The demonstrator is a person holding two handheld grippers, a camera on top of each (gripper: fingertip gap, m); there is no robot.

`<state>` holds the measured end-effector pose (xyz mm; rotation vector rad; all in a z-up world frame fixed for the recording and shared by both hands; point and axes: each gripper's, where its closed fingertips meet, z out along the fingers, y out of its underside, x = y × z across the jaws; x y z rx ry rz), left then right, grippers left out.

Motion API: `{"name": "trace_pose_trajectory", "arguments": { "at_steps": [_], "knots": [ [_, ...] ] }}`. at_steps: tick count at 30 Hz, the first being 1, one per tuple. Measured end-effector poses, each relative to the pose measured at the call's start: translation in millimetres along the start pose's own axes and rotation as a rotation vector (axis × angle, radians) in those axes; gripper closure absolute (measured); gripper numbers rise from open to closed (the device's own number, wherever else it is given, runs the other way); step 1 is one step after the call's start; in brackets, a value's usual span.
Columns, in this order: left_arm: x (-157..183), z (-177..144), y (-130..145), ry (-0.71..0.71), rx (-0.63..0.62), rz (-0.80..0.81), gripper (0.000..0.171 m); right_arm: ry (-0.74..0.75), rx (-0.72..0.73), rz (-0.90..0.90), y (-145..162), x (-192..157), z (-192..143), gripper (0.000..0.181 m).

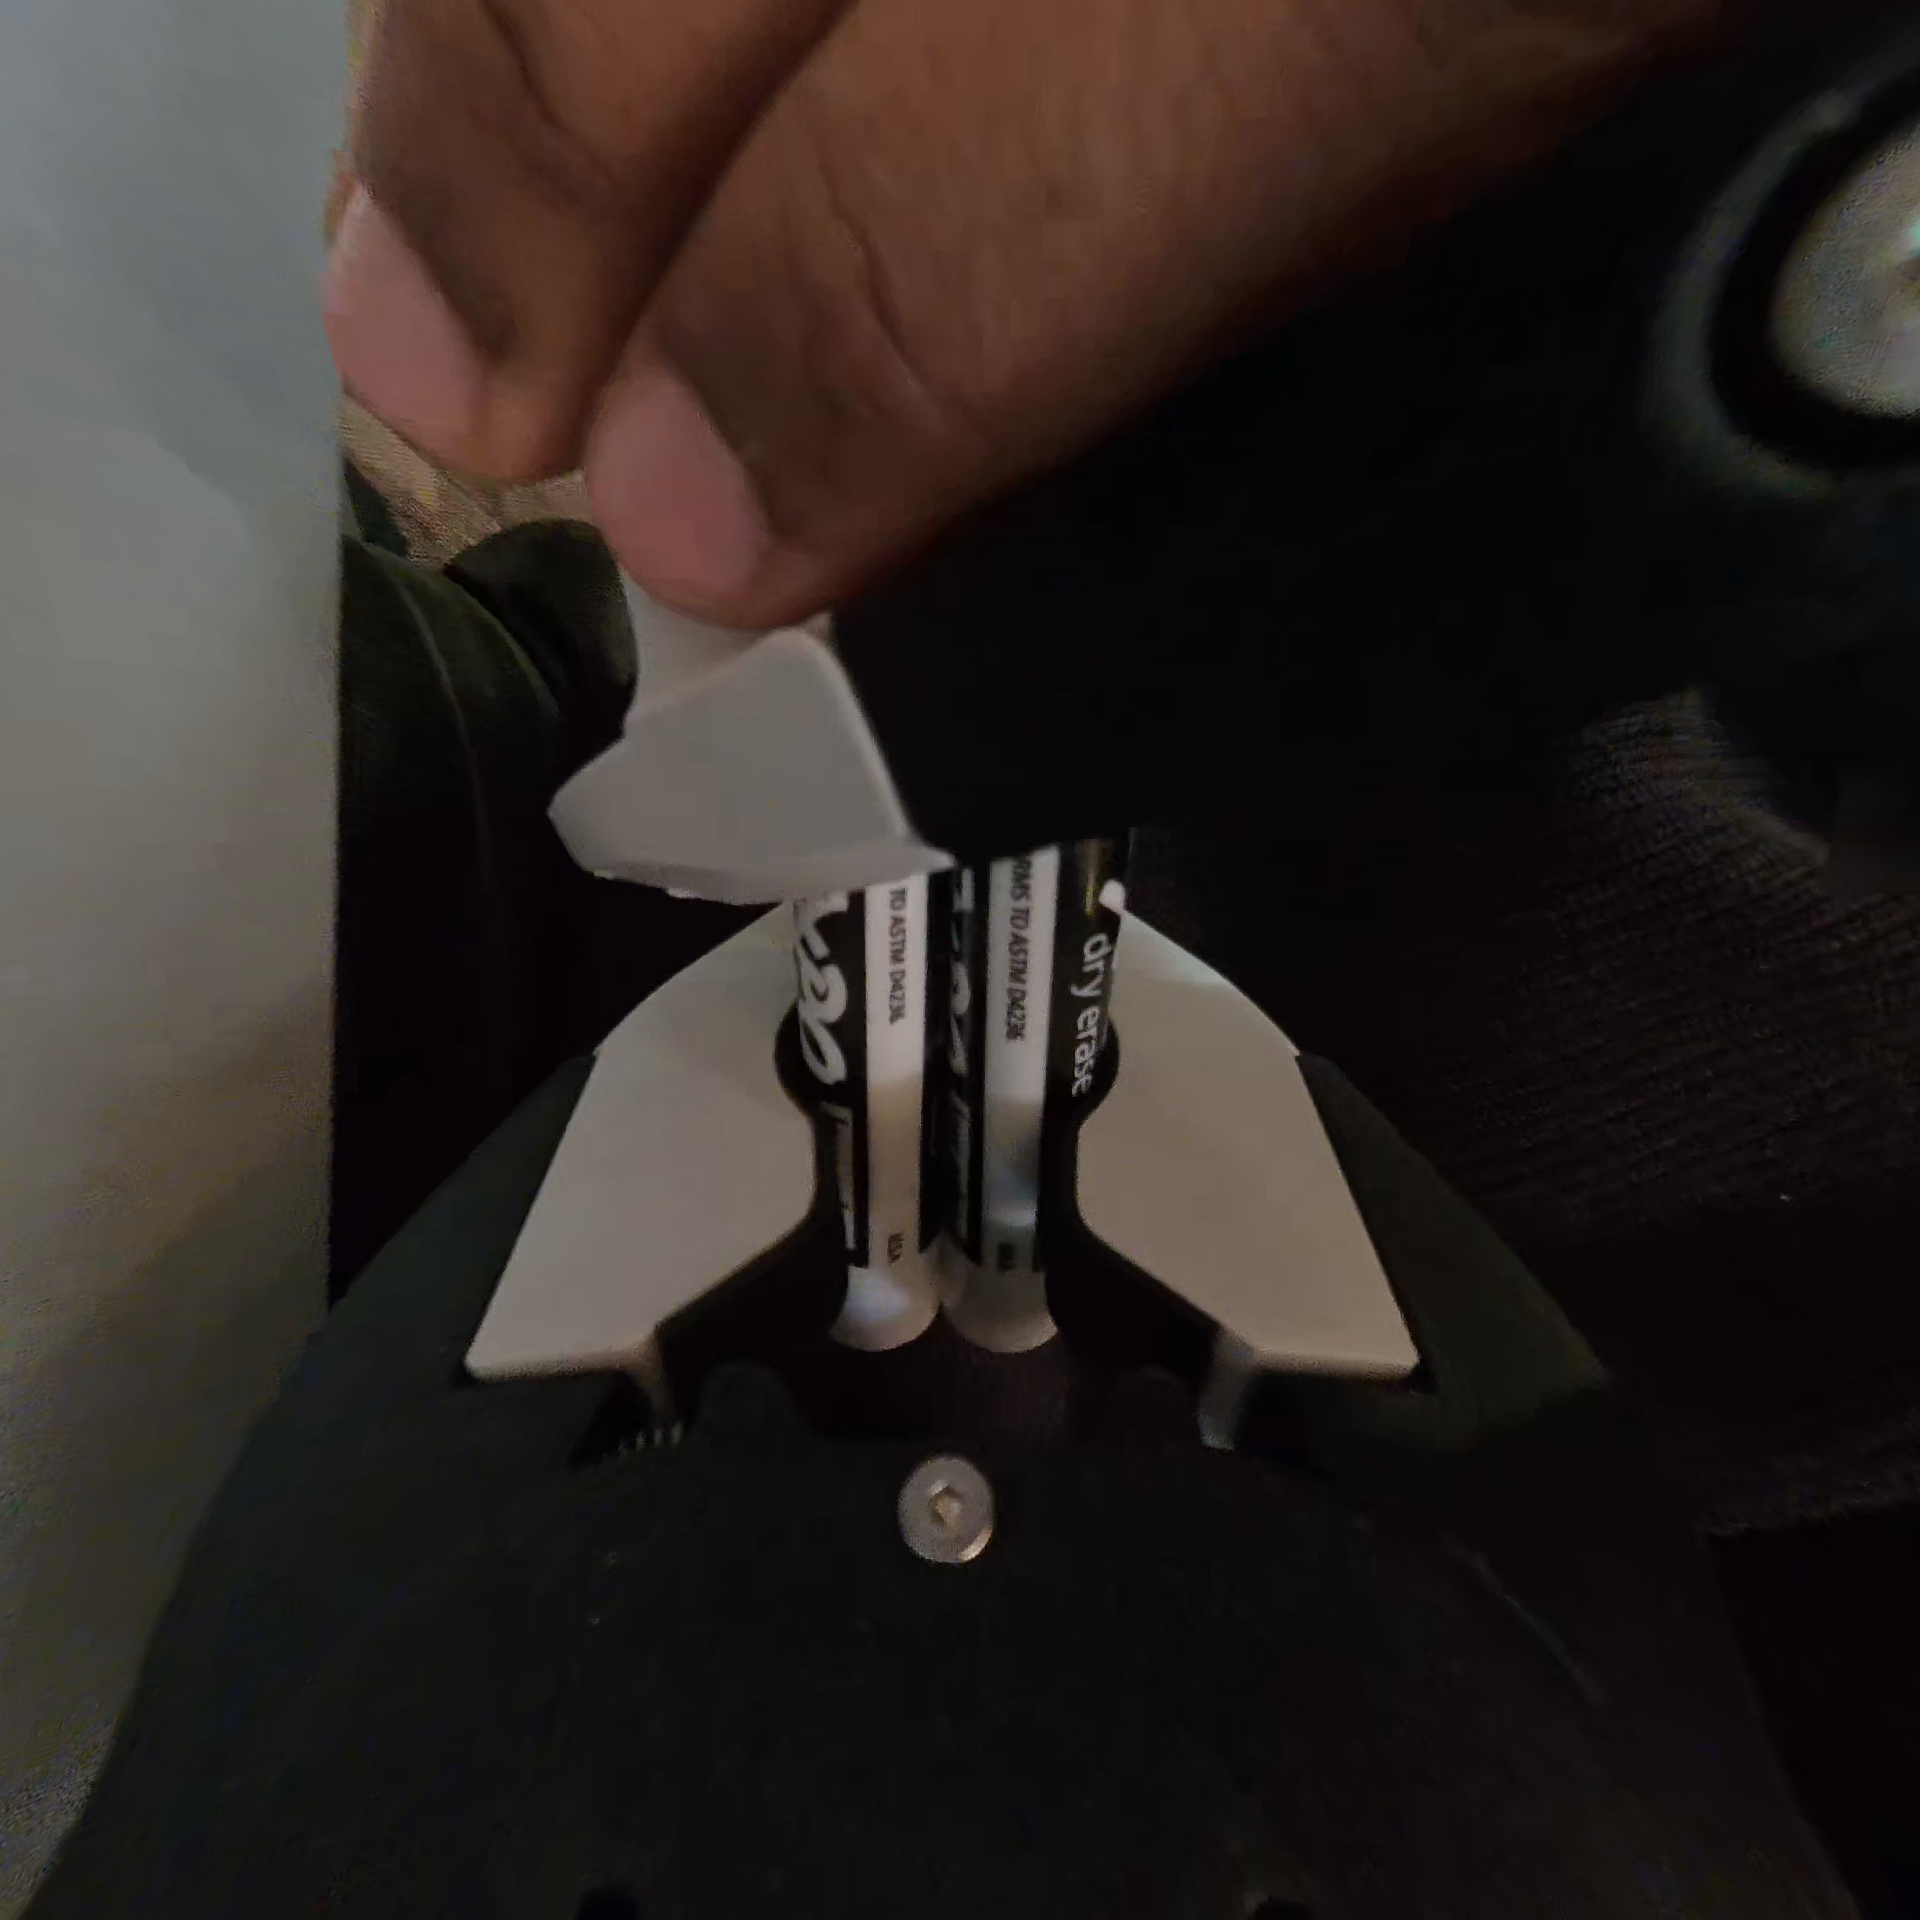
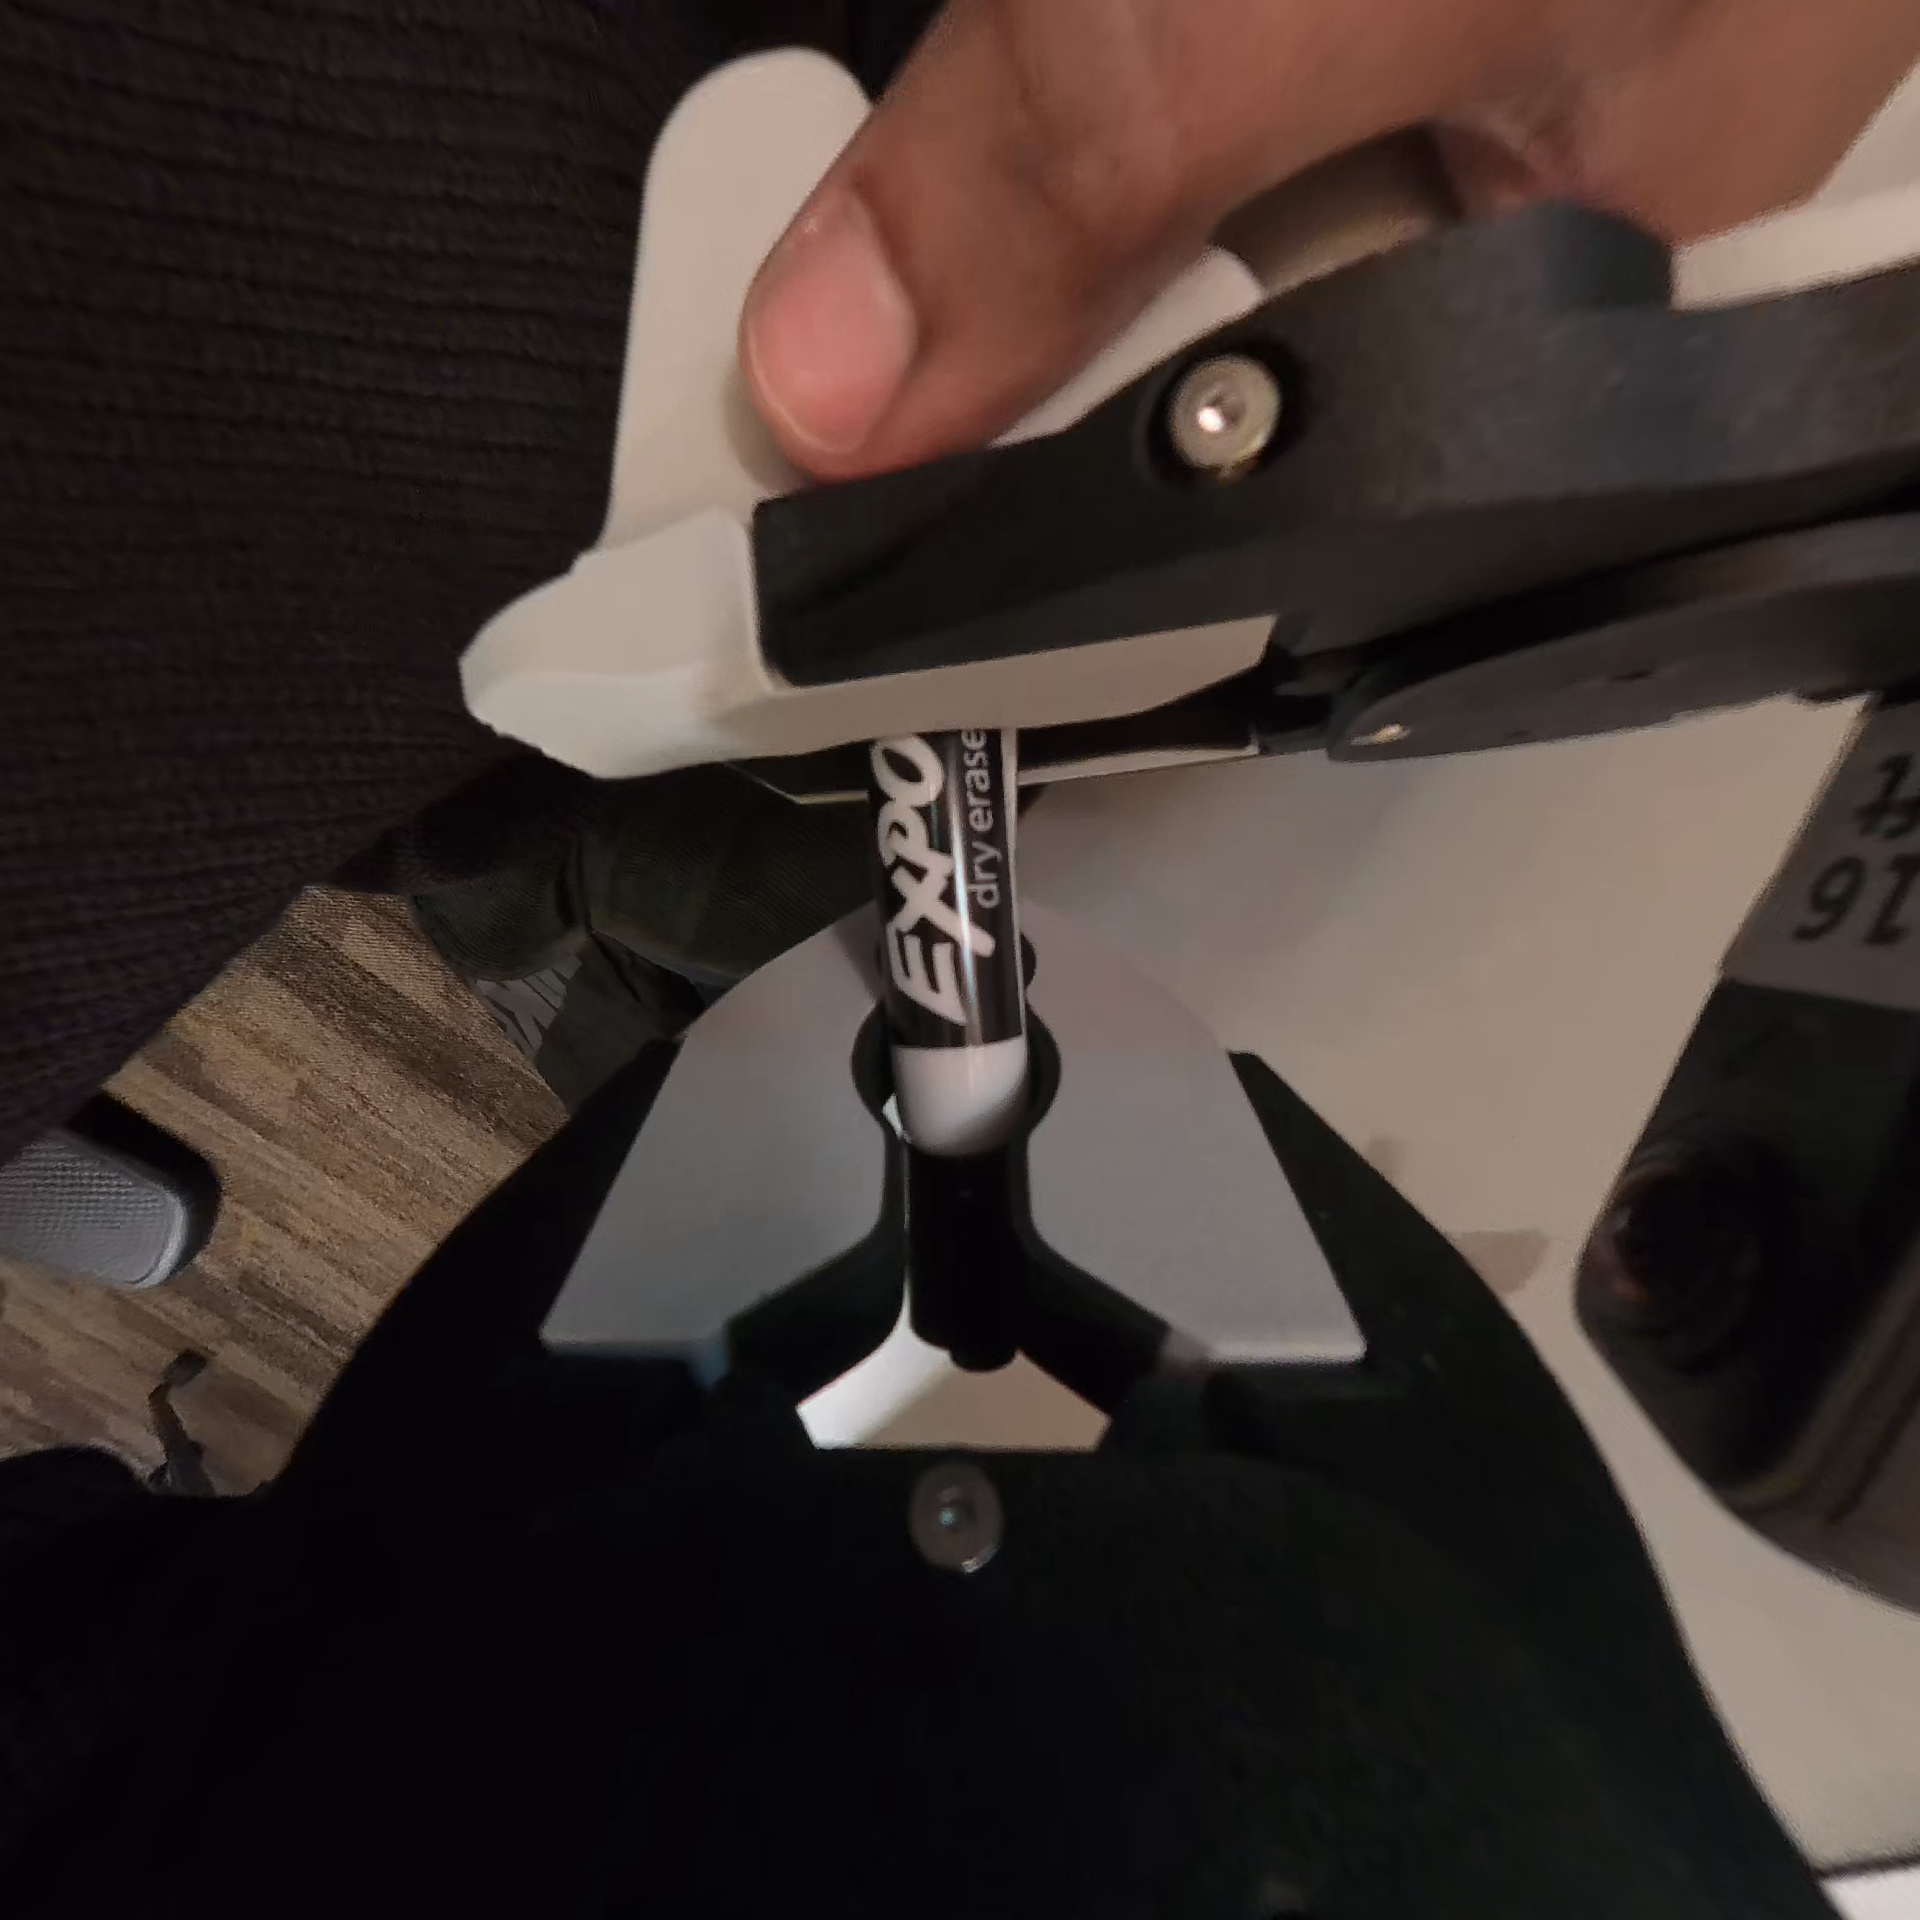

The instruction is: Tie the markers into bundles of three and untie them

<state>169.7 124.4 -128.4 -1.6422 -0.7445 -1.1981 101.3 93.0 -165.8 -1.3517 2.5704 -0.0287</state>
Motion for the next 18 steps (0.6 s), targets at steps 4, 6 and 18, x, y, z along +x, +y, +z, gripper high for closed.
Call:
{"name": "trace_pose_trajectory", "arguments": {
  "at_steps": [4,6,18],
  "knots": [
    [-2.7,0.2,1.0,-0.009,0.003,0.011,0.128,-0.013,0.014,0.0,-0.6,0.5,1.8,0.166],
    [-1.6,2.0,2.0,-0.007,-0.01,0.031,0.129,-0.027,0.017,-0.011,-1.9,-2.2,1.8,0.165],
    [2.9,0.8,-6.3,0.138,0.063,-0.071,0.129,-0.008,0.07,-0.114,-10.3,-9.9,0.8,0.165]
  ]
}}
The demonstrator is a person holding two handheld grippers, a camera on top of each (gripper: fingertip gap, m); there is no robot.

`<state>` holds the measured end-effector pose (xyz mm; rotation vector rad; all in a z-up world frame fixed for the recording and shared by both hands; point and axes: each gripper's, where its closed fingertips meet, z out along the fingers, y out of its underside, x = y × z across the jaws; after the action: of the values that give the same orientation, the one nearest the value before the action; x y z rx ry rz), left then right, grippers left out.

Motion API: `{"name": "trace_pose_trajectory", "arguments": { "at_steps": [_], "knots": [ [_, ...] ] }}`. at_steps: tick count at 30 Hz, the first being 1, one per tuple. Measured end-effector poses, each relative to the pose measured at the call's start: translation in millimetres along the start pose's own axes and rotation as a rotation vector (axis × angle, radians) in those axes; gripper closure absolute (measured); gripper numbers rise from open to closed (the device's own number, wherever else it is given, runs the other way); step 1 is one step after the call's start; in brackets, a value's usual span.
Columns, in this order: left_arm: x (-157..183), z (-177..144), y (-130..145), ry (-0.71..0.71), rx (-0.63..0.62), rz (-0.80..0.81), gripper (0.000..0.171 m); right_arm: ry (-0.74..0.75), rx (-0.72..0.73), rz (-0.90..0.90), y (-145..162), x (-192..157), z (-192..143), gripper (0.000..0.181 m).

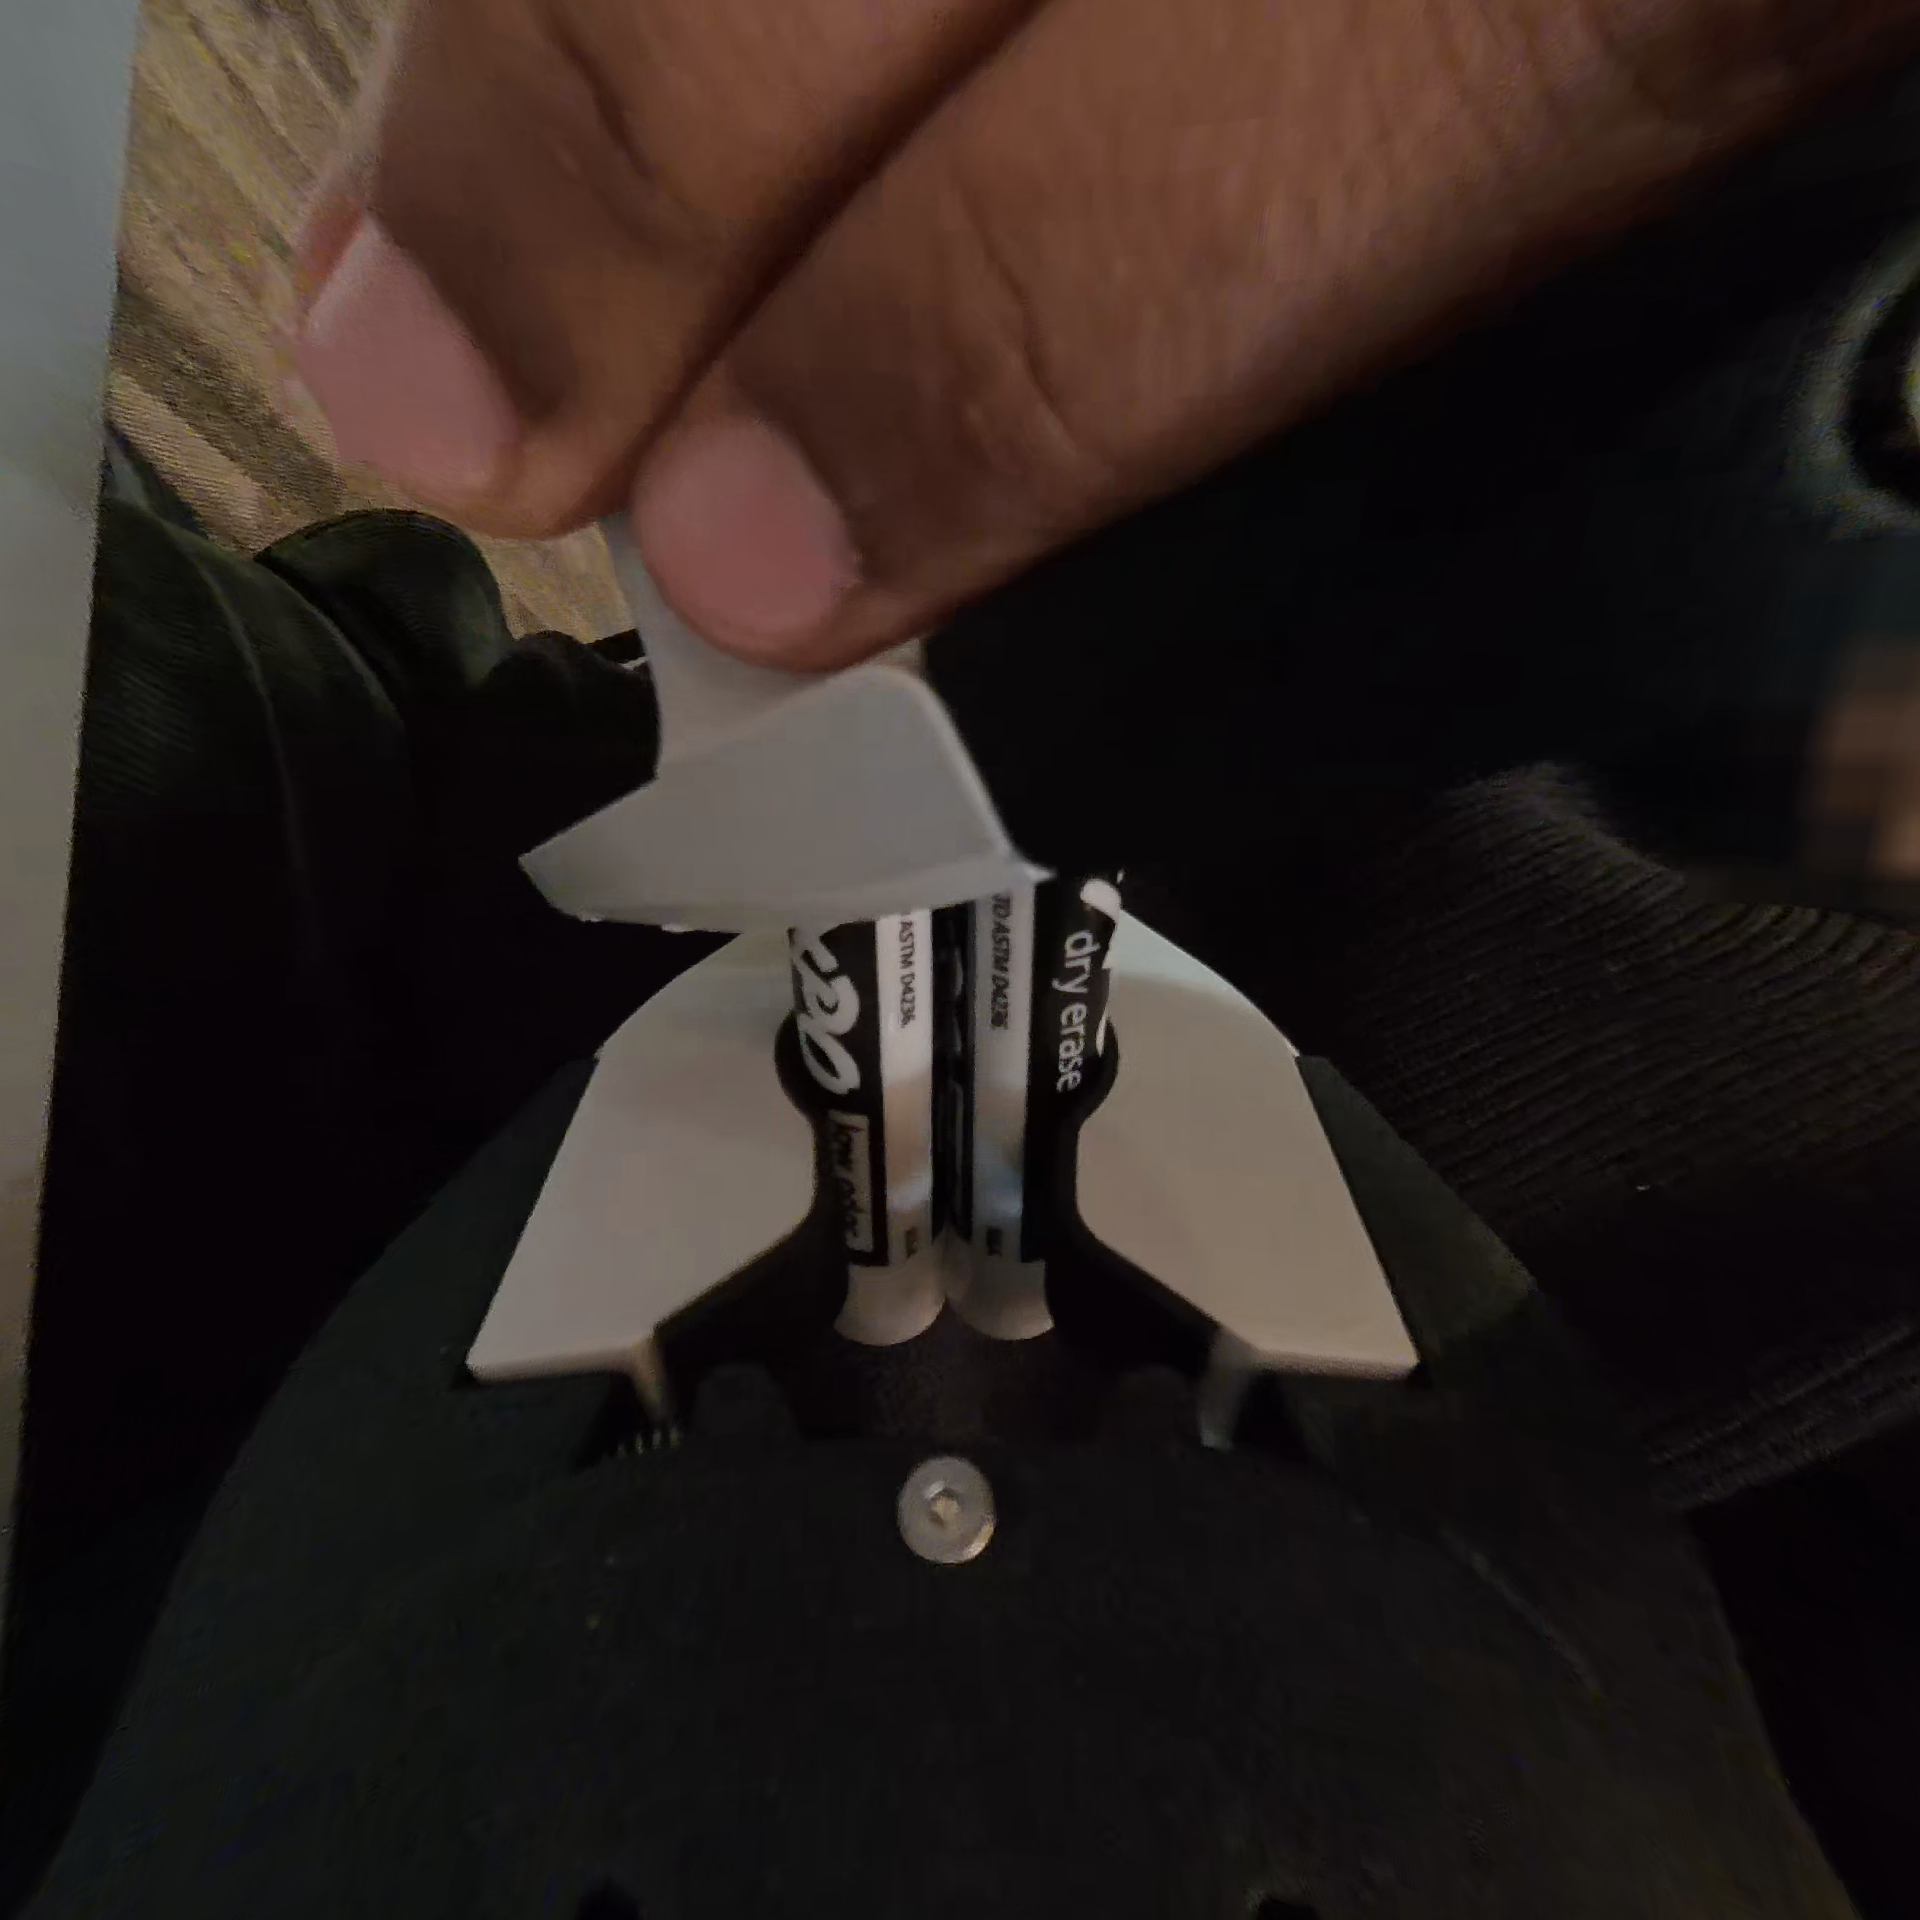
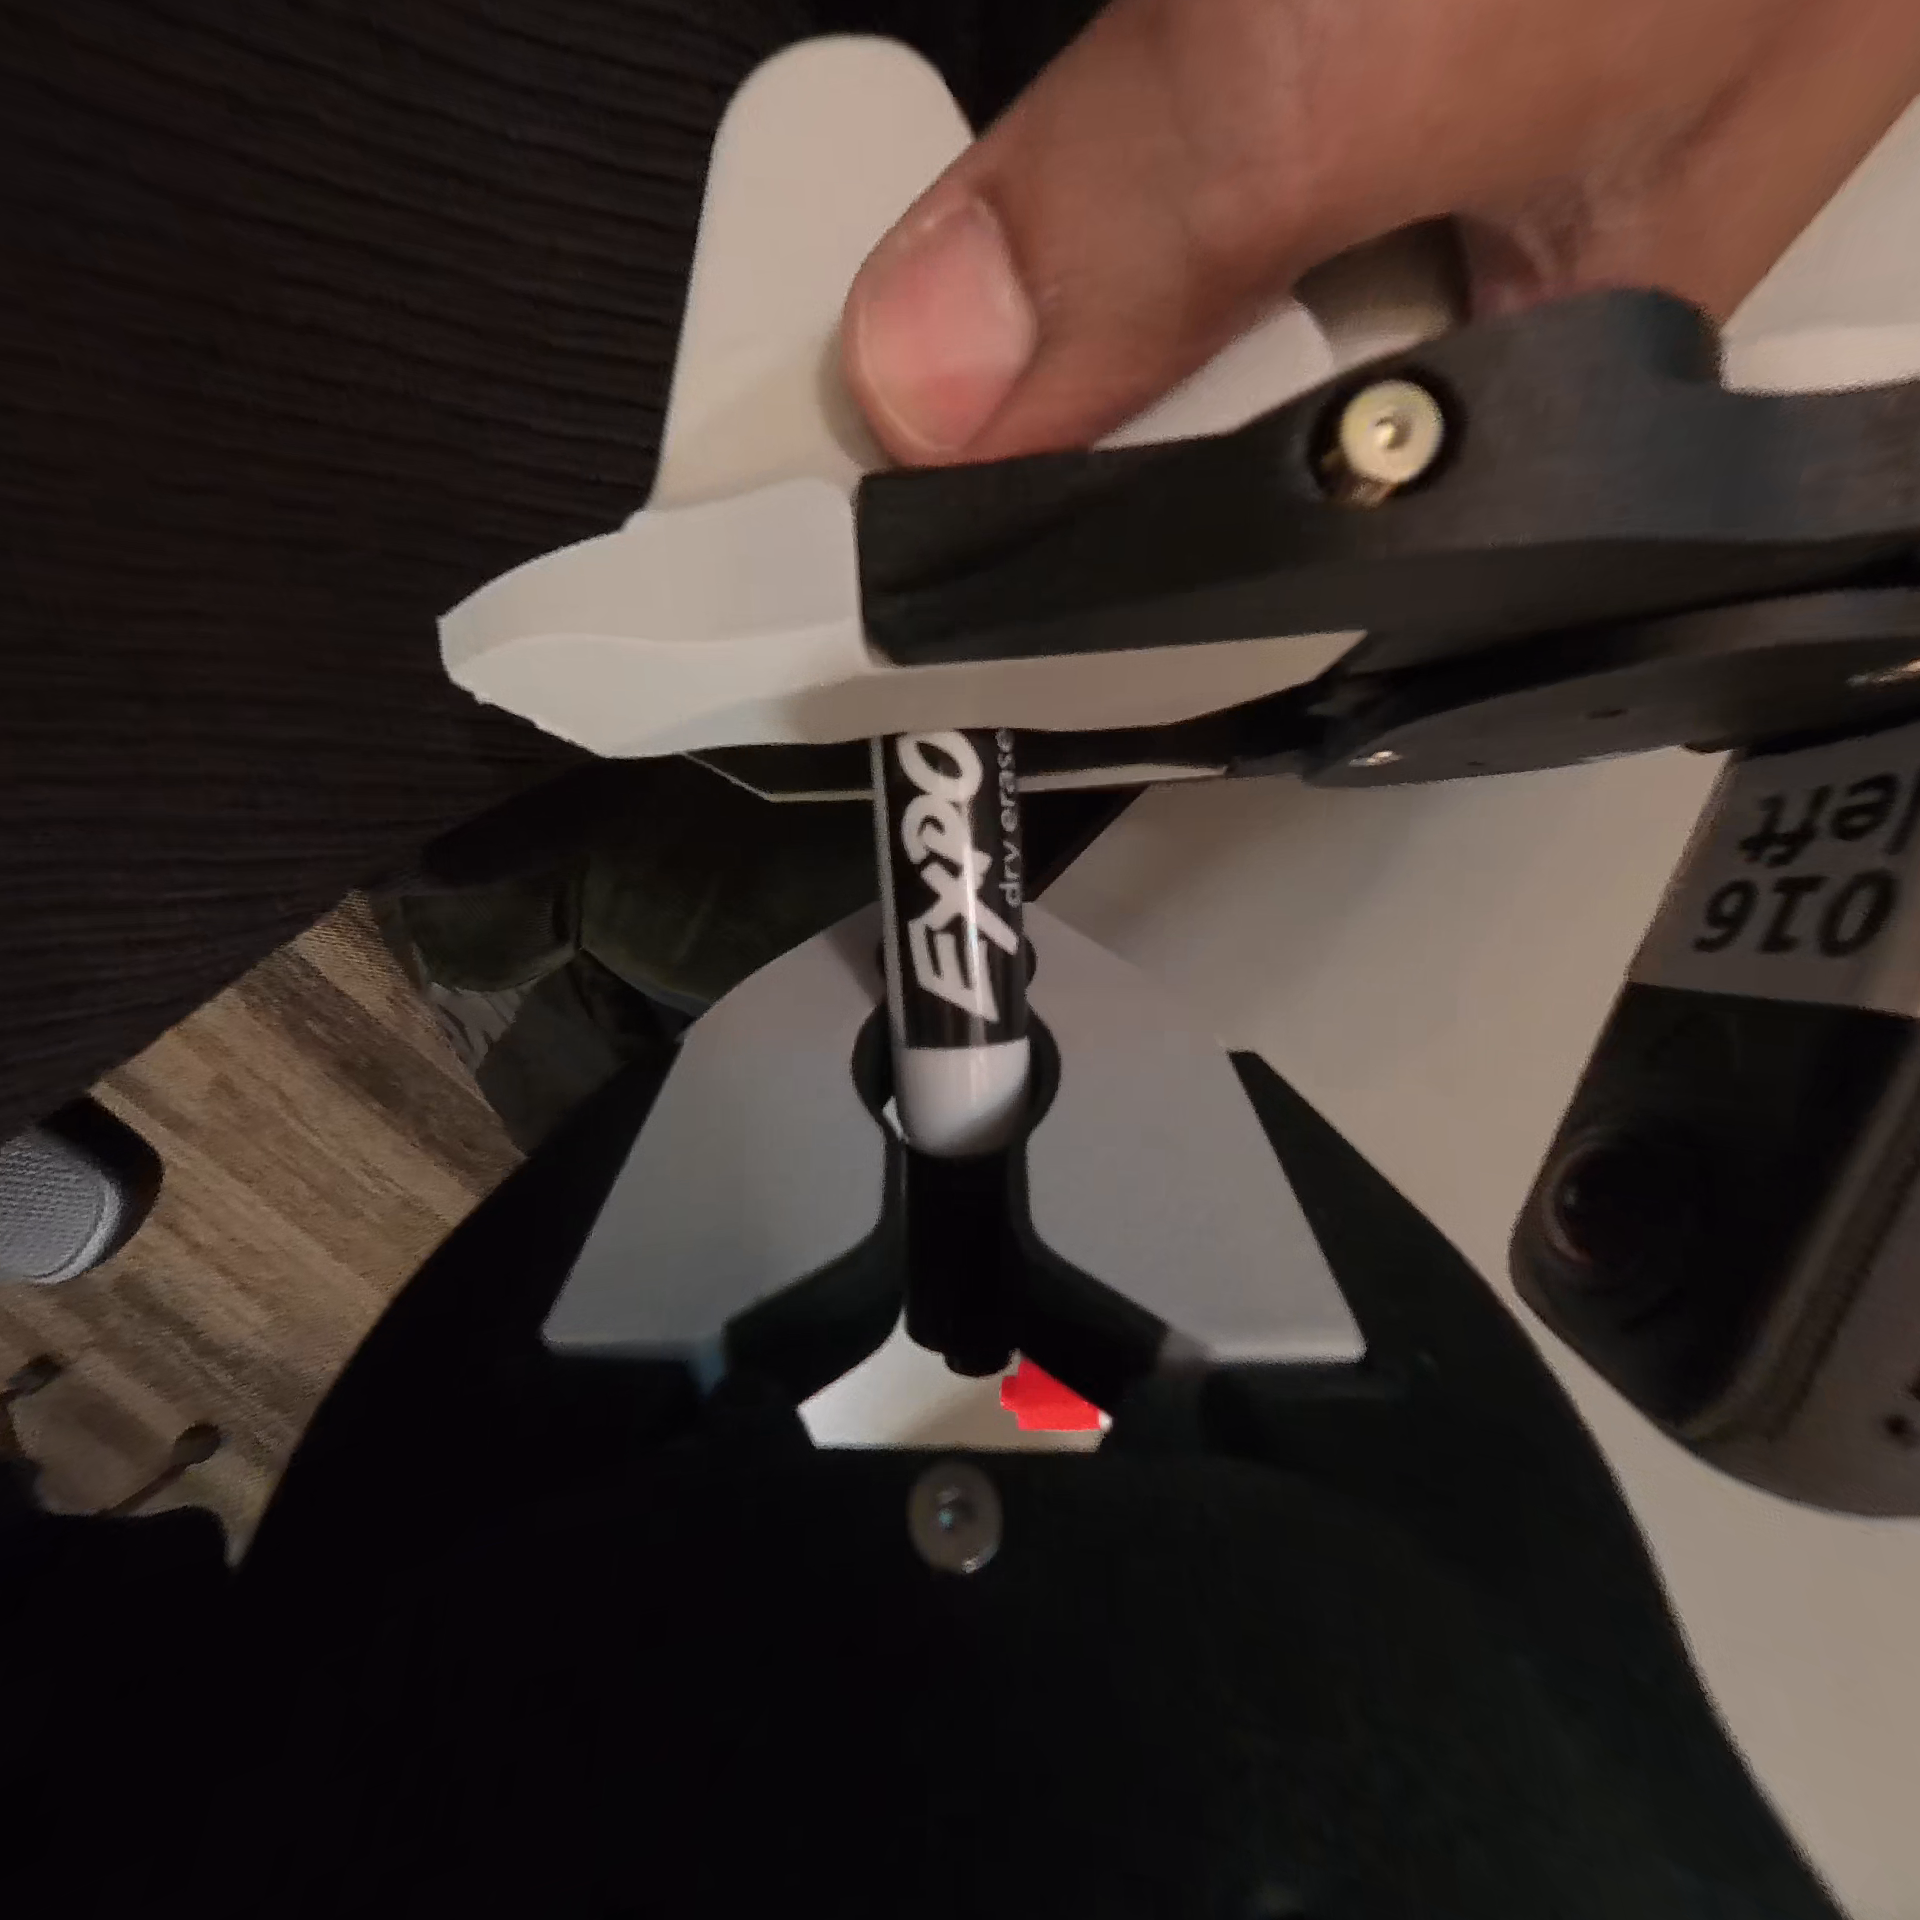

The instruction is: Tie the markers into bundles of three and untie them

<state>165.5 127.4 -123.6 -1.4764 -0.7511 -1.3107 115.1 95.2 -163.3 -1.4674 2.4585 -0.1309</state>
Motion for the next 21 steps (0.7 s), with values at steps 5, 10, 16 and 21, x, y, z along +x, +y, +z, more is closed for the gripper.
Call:
{"name": "trace_pose_trajectory", "arguments": {
  "at_steps": [5,10,16,21],
  "knots": [
    [2.3,-2.6,-4.8,0.046,0.034,-0.043,0.128,0.039,0.011,-0.029,-2.1,5.6,-0.9,0.165],
    [3.1,-0.7,-0.3,0.044,-0.002,-0.033,0.129,0.03,0.009,-0.041,-3.5,3.2,-0.1,0.166],
    [-1.4,1.1,2.3,0.01,0.002,-0.011,0.131,0.061,-0.007,-0.074,-3.6,3.2,2.4,0.165],
    [-1.3,1.1,-0.7,0.001,0.038,-0.004,0.132,0.051,0.003,-0.063,-2.9,2.3,1.7,0.165]
  ]
}}
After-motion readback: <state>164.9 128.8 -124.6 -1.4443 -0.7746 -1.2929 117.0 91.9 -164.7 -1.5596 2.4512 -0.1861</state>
